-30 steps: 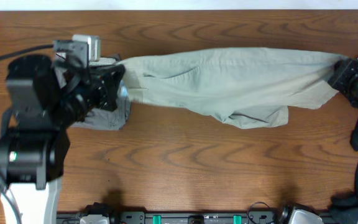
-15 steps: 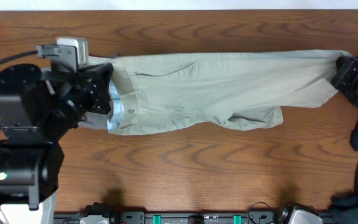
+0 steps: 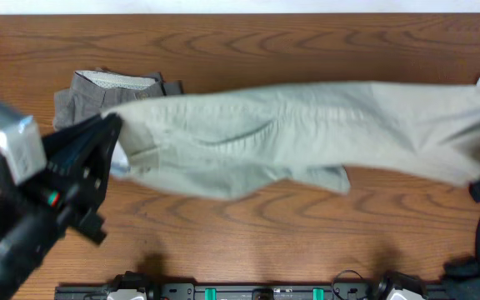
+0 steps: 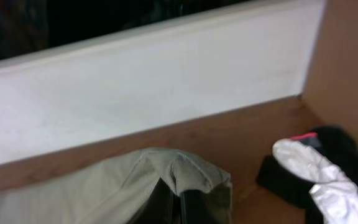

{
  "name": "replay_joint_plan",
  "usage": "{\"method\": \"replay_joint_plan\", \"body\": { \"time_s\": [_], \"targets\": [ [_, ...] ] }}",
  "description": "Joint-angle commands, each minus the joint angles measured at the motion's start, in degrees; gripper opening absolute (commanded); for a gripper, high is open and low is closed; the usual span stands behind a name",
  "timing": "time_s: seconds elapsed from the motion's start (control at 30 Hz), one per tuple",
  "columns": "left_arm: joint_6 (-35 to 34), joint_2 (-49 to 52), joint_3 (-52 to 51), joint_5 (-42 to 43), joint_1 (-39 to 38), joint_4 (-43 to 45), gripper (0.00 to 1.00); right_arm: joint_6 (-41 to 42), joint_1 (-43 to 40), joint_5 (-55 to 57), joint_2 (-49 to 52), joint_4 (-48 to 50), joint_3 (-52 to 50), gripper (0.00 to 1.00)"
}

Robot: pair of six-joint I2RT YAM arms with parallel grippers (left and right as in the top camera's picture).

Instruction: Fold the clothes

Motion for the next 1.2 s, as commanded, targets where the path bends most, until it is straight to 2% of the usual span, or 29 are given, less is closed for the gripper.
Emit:
{"method": "replay_joint_plan", "body": {
  "time_s": [0.0, 0.27, 0.5, 0.7, 0.83, 0.97, 1.13, 1.17],
  "targets": [
    [1.20, 0.61, 3.17, -1.81, 0.42, -0.68, 0.06, 0.81, -1.14, 4.20, 0.57, -2.19, 5.03, 0.01],
    [-1.44, 3.06, 5.11, -1.84, 0.42, 0.79, 0.06, 2.29, -1.14, 9.84, 0.68, -5.03, 11.13, 0.01],
    [0.55, 13.94, 2.62, -1.88, 0.39, -2.27, 0.06, 2.27, -1.11, 9.73, 7.32, -7.41, 10.95, 0.01],
    [6.03, 29.77, 2.38, -1.95, -2.03, -1.75, 0.06, 0.55, -1.07, 1.62, 20.70, -5.35, 9.88, 0.02],
    [8.07, 41.48, 2.38, -6.71, -5.73, 0.72, 0.06, -0.79, -0.46, -5.09, 31.93, -1.95, 9.88, 0.02],
    [8.02, 53.86, 2.38, -12.70, -8.28, 6.99, 0.08, -0.74, 1.22, -7.45, 44.78, 5.03, 9.88, 0.02],
    [6.01, 68.37, 2.38, -12.81, -8.98, 20.92, 0.17, -0.72, 2.86, -7.45, 59.45, 21.31, 9.88, 0.04],
    [5.35, 70.47, 2.43, -12.83, -8.96, 23.45, 0.32, -0.70, 2.91, -7.48, 61.75, 24.50, 9.88, 0.07]
  ]
}}
